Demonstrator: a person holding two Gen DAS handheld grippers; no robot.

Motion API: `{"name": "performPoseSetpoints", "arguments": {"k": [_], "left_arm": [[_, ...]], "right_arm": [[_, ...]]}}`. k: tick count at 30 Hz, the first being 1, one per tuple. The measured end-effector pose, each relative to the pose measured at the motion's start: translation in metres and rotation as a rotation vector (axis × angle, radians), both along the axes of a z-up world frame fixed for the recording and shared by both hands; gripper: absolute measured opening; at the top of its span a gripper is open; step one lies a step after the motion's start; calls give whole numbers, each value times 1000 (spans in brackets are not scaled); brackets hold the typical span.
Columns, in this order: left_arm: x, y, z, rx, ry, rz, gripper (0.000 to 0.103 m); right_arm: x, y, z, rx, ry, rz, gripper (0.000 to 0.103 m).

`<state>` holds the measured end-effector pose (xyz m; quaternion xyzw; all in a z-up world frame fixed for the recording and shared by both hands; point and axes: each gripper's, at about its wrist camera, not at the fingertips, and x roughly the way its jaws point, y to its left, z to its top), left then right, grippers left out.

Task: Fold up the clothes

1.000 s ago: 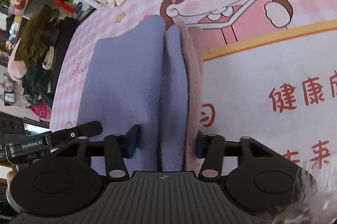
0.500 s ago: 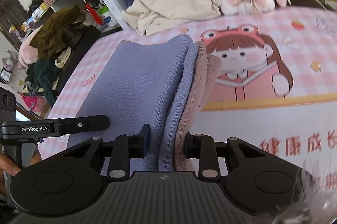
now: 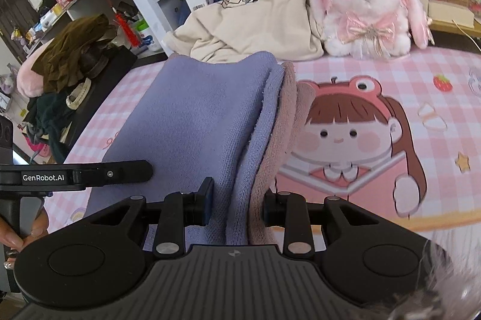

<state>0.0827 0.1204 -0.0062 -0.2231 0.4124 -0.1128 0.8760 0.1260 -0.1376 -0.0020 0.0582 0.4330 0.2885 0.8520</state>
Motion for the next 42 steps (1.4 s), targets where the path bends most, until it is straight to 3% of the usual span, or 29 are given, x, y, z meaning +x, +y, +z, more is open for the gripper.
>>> {"name": "performPoseSetpoints", "arguments": {"k": [21,29,42], "left_arm": [[82,-1,-37,3,41,-17,43],[96,17,-51,-62,80,71,44],[115,31,-56,-70,91,132,46]], "right_arm": [[78,7,-35,-50,23,-55,28],[102,14,-43,-35,49,-64,29],[128,29,-49,-7,93,-103,33]]}}
